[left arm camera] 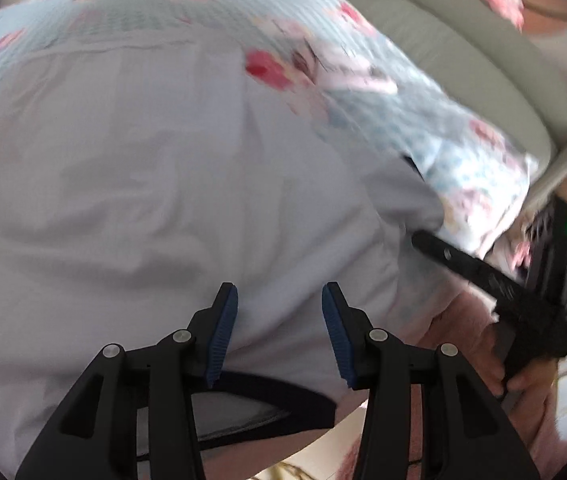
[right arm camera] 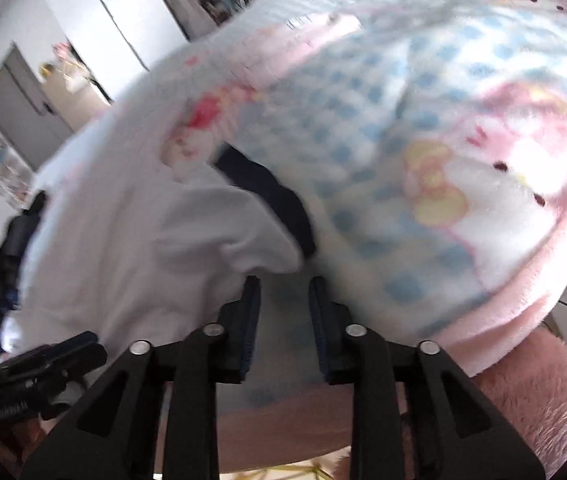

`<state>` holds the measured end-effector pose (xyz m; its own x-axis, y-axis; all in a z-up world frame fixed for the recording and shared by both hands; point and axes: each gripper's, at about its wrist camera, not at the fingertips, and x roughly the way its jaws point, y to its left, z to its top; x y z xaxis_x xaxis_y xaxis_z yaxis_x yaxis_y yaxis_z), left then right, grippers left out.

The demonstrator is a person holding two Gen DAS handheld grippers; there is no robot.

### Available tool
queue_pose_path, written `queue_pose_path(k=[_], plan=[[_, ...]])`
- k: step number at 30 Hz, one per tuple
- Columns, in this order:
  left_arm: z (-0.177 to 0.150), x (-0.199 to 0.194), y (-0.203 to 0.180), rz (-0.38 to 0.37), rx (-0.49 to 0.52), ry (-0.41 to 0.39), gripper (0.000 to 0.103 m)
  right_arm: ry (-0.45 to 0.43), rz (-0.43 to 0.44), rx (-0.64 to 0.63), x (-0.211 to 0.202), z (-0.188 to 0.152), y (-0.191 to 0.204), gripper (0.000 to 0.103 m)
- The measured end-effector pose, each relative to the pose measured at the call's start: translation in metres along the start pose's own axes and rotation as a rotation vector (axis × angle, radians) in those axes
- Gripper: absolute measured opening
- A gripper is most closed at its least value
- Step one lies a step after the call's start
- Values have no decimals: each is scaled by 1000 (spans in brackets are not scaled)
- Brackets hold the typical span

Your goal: Fold clothes

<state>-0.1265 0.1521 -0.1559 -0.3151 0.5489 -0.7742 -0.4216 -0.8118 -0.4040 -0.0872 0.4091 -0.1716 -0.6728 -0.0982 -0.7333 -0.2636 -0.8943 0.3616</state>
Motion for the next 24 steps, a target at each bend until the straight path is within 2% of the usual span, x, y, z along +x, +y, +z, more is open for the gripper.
queue_pose_path(k=[2, 5, 6, 8, 9, 12, 13, 14, 17, 21, 24], plan=[[-3, 0, 4, 12, -5, 4, 46, 21, 87, -35, 1, -5, 12, 46], [-6, 15, -1, 68, 17, 55, 46, 117, 167, -64, 21, -14, 31, 44], [-7, 18, -2, 80, 23, 76, 46, 146, 111, -83, 31, -15, 34, 42], [-9, 25, -3, 104, 36, 115, 46, 157, 90, -58, 36, -13, 28, 38], [-8, 24, -4, 100, 41, 114, 46, 145, 96, -32, 33, -10, 23, 38], [-2, 16, -4, 65, 20, 92, 46, 10, 31, 69, 10, 4, -2, 44], [1, 14, -5, 56, 19, 79, 46, -35, 19, 110, 3, 9, -12, 50], [6, 12, -8, 49, 33, 62, 46, -50, 40, 150, 0, 13, -22, 53], [30, 15, -28, 65, 102, 24, 45, -50, 54, 218, 9, 27, -40, 53], [72, 33, -61, 100, 228, -7, 45, -116, -30, 218, 8, 36, -51, 53], [95, 57, -78, 129, 315, 10, 45, -139, -68, 209, 3, 39, -61, 53]])
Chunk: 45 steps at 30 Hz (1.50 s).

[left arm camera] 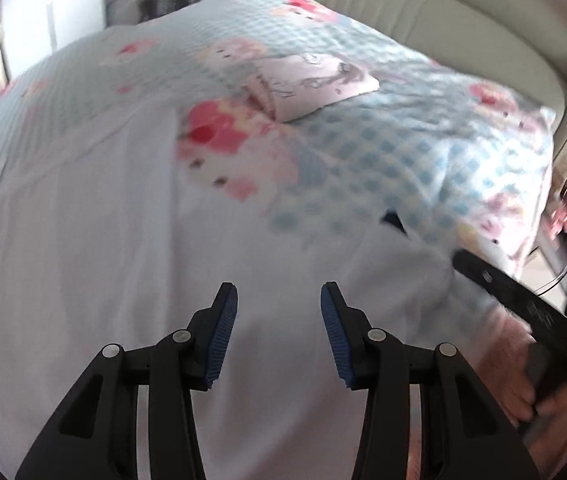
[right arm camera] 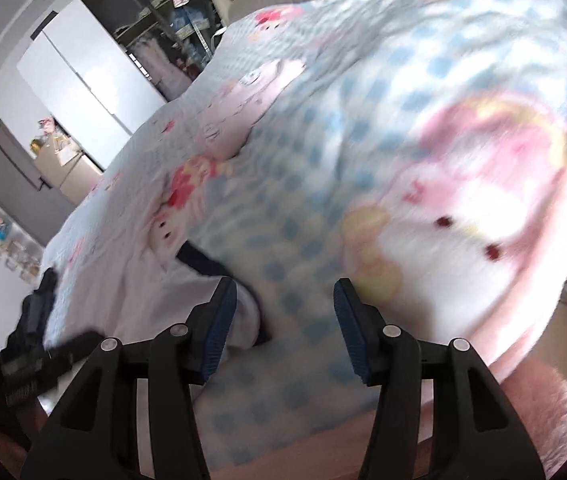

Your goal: Fold clothes

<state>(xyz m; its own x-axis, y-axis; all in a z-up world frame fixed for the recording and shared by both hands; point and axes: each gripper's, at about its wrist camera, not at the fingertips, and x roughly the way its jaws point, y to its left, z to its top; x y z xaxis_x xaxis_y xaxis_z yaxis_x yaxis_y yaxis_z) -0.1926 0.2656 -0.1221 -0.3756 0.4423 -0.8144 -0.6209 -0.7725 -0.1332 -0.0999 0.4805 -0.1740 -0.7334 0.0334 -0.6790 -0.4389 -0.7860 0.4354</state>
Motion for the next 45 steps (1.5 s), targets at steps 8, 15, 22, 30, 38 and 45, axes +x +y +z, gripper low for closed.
queue_pose_path(k=[8, 15, 22, 30, 38, 45], plan=[[12, 43, -39, -30, 134, 75, 44, 32, 70, 47, -3, -2, -17, 55], [-4, 30, -50, -17, 259, 30, 42, 74, 111, -38, 7, -8, 2, 60], [15, 50, -63, -9, 358, 57, 42, 136, -22, -193, 23, -24, 27, 60], [0, 59, -66, -40, 454, 144, 40, 145, -35, -171, 19, -26, 19, 59], [12, 69, -73, 66, 366, 53, 14, 149, -49, -184, 21, -28, 21, 60], [31, 49, -38, 98, 148, -72, 14, 77, -13, -106, 2, -21, 9, 60]])
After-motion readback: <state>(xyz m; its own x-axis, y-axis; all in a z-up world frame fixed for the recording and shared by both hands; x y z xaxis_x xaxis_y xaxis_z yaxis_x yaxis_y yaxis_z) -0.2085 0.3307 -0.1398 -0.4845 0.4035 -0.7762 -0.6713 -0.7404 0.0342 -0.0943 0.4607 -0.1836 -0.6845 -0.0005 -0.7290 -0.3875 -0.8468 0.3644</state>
